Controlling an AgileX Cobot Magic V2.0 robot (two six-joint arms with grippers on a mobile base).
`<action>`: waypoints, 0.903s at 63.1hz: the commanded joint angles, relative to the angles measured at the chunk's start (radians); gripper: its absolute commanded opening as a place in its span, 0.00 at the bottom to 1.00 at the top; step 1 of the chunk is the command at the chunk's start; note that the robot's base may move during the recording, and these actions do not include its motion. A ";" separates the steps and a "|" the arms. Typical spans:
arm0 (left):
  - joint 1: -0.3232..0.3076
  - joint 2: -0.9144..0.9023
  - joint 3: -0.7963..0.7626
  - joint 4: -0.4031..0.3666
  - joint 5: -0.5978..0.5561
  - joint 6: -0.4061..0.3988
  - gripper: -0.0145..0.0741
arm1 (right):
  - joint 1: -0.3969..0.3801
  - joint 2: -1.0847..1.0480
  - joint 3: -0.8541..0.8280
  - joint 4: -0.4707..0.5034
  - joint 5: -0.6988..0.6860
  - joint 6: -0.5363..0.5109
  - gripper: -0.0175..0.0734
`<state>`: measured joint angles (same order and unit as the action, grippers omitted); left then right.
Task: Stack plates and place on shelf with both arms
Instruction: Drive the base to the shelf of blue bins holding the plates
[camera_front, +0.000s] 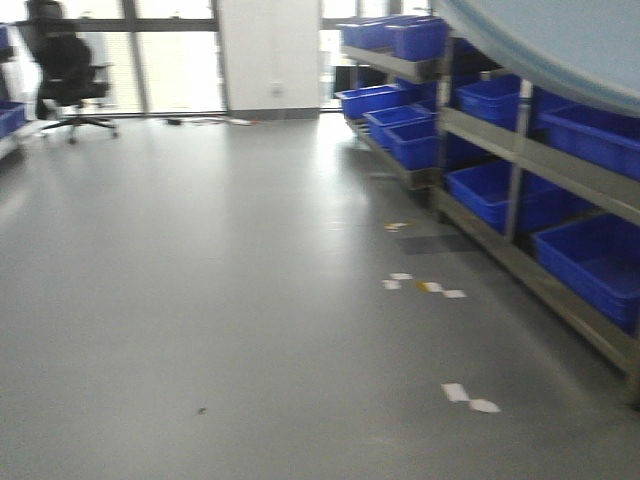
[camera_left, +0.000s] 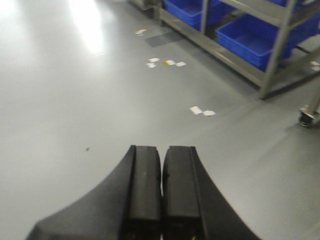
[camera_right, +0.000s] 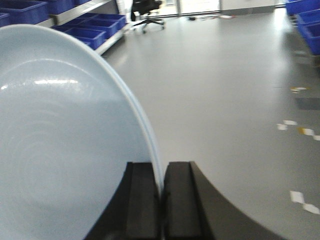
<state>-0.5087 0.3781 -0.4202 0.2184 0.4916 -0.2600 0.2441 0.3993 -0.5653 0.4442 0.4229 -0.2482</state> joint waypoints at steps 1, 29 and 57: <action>-0.006 0.007 -0.029 0.004 -0.080 -0.009 0.26 | -0.006 0.005 -0.030 0.020 -0.099 -0.002 0.25; -0.006 0.007 -0.029 0.004 -0.080 -0.009 0.26 | -0.006 0.005 -0.030 0.020 -0.099 -0.002 0.25; -0.006 0.007 -0.029 0.004 -0.080 -0.009 0.26 | -0.006 0.005 -0.030 0.020 -0.099 -0.002 0.25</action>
<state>-0.5087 0.3781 -0.4202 0.2184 0.4916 -0.2600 0.2441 0.3993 -0.5653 0.4442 0.4229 -0.2482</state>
